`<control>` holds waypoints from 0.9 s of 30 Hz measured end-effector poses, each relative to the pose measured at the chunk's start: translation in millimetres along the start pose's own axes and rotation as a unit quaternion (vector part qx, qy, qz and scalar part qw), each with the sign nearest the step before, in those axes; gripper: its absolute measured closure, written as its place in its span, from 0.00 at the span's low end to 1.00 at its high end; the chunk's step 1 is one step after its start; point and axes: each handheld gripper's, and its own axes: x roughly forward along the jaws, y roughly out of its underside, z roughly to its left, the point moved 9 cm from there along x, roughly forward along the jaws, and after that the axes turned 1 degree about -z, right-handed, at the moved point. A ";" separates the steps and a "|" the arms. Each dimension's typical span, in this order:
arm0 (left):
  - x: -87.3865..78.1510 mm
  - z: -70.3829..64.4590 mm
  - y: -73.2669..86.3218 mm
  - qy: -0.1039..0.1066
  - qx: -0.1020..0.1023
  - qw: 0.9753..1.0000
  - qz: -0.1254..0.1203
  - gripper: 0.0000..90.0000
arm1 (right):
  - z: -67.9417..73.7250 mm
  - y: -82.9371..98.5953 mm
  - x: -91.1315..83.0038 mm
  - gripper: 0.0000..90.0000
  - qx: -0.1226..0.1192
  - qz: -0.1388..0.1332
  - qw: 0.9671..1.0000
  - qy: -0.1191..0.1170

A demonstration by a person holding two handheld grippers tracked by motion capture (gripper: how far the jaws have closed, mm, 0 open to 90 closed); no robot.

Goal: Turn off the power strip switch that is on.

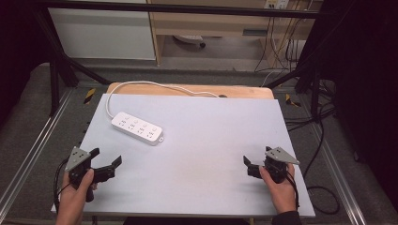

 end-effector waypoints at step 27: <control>54.8 -19.8 -57.5 0.031 0.007 1.000 0.003 0.07 | 21.6 6.7 -0.9 0.06 0.012 0.020 0.998 -0.054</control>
